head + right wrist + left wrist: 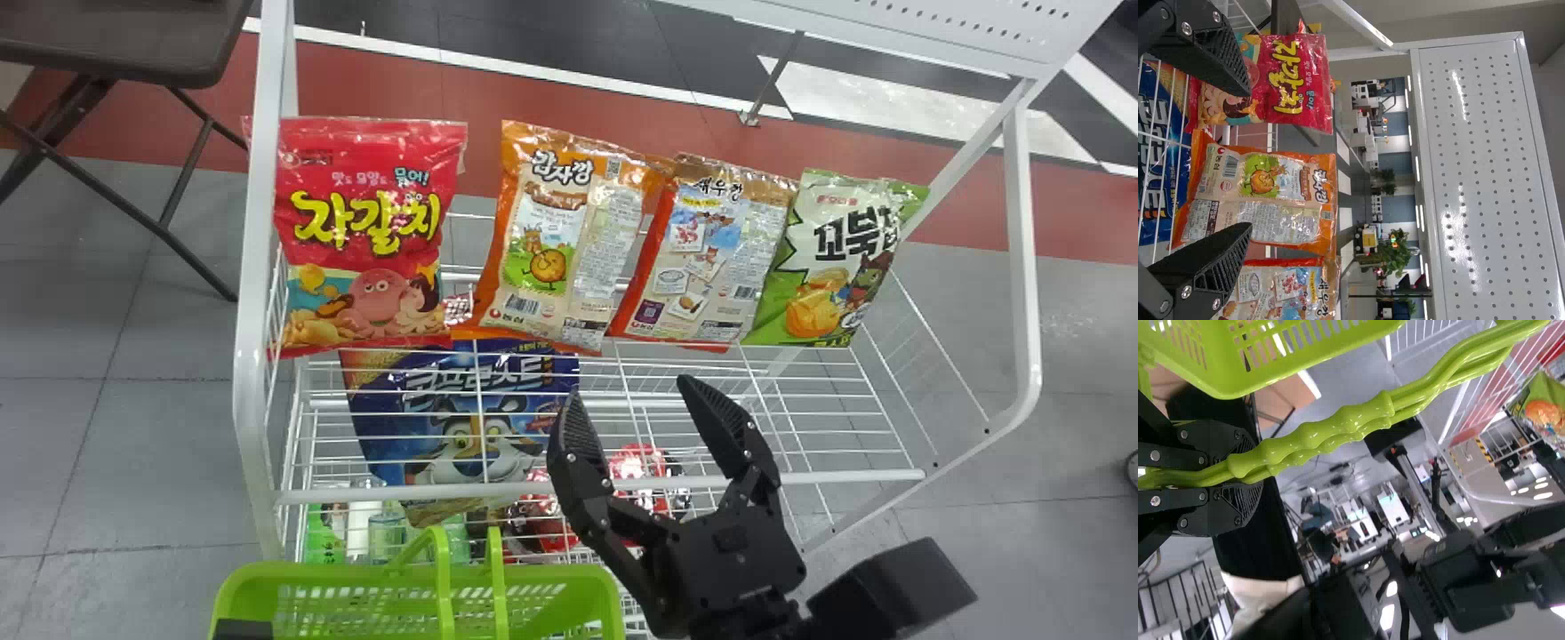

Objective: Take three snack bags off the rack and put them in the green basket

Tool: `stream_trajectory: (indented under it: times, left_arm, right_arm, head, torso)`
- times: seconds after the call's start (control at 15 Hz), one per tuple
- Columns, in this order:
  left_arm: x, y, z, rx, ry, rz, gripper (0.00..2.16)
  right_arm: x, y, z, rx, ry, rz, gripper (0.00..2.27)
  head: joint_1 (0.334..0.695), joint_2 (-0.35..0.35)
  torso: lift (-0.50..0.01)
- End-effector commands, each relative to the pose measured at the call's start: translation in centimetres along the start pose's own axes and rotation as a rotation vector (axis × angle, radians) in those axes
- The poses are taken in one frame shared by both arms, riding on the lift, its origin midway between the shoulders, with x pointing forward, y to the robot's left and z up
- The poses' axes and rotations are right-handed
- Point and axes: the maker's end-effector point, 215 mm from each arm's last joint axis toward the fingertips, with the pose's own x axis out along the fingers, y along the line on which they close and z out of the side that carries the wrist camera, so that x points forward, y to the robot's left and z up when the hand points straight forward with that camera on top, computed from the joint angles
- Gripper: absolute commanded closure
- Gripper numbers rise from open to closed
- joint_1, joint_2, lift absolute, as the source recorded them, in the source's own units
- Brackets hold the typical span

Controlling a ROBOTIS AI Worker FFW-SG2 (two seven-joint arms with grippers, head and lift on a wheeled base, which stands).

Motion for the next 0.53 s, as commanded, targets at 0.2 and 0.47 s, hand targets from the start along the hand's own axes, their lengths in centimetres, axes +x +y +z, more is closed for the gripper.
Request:
stream_trajectory:
  times: [0.2, 0.47]
  left_arm:
    - [-0.4, 0.0, -0.3, -0.024, 0.012, -0.004, 1.47]
    - [-0.5, 0.1, -0.3, -0.029, 0.014, 0.001, 1.47]
  right_arm:
    - [6.0, 1.7, -0.7, 0.025, -0.005, 0.062, 0.12]
    - [11.9, 4.7, -3.8, 0.029, 0.077, 0.130, 0.12]
  head:
    - [0.695, -0.350]
    - [0.695, -0.350]
  torso:
    - [-0.026]
    - [-0.026]
